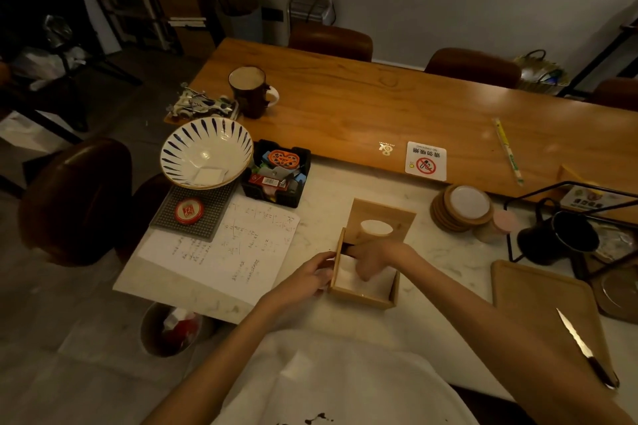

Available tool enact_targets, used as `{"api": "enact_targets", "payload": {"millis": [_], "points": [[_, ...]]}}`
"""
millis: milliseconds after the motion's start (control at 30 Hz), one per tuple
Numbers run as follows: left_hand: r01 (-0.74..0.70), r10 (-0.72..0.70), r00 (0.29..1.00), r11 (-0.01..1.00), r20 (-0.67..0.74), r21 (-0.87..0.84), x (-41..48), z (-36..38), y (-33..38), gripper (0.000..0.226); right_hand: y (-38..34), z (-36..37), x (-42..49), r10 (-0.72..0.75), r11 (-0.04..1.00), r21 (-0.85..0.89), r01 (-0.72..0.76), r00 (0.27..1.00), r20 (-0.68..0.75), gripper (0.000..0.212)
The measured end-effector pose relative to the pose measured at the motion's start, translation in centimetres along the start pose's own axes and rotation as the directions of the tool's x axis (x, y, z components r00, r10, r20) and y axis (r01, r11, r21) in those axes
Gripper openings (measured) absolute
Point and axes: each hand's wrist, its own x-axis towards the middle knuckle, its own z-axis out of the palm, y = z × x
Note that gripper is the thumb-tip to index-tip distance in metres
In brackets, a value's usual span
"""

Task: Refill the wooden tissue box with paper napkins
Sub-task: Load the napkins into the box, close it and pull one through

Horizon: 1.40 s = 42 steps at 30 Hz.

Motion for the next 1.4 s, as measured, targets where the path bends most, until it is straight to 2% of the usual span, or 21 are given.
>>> {"api": "enact_targets", "payload": {"millis": [67, 133, 233, 367, 533, 900, 1167, 1300, 1400], "points": [[0.006, -0.006, 1.0, 1.0, -0.003, 0.007, -0.1, 0.0, -0.1, 0.039, 0.1, -0.2, -0.2, -0.013, 1.0, -0.002, 0.013, 1.0, 0.006, 0.076], [0.003, -0.003, 1.0, 1.0, -0.006, 0.007, -0.1, 0.0, -0.3, 0.037, -0.1, 0.0, -0.2, -0.017, 1.0, 0.025, 0.017, 1.0, -0.001, 0.068], [-0.006, 0.006, 1.0, 1.0, -0.015, 0.004, 0.0, 0.1, -0.3, 0.036, -0.4, 1.0, 0.0, -0.014, 0.989, 0.148, 0.028, 0.995, -0.097, 0.061], [-0.006, 0.007, 0.999, 0.999, -0.032, 0.032, 0.1, 0.1, -0.7, 0.035, 0.4, 2.0, 0.0, -0.038, 0.987, 0.144, 0.069, 0.977, -0.211, 0.063], [-0.011, 0.014, 0.999, 0.998, -0.041, 0.069, 0.2, 0.4, -1.0, 0.037, 0.8, 3.2, -0.3, -0.02, 0.97, 0.228, 0.084, 0.963, -0.268, 0.068], [-0.002, 0.005, 1.0, 0.995, -0.026, 0.096, 0.6, -0.1, -1.3, 0.035, 0.9, 3.8, 0.1, -0.023, 0.937, 0.329, 0.115, 0.963, -0.269, 0.068], [0.027, -0.023, 0.999, 0.993, -0.033, 0.111, 0.8, 0.0, -1.8, 0.032, 1.1, 3.5, 0.1, -0.058, 0.94, 0.307, 0.15, 0.956, -0.288, 0.065], [0.015, -0.008, 0.998, 0.991, -0.055, 0.136, 0.7, 0.3, -1.7, 0.04, 1.4, 3.4, -0.2, -0.066, 0.922, 0.351, 0.166, 0.958, -0.278, 0.069], [-0.063, 0.083, 0.994, 0.961, -0.064, 0.27, 0.5, 0.4, -1.0, 0.042, 2.0, 4.1, -1.8, -0.055, 0.892, 0.4, 0.209, 0.93, -0.364, 0.064]]}}
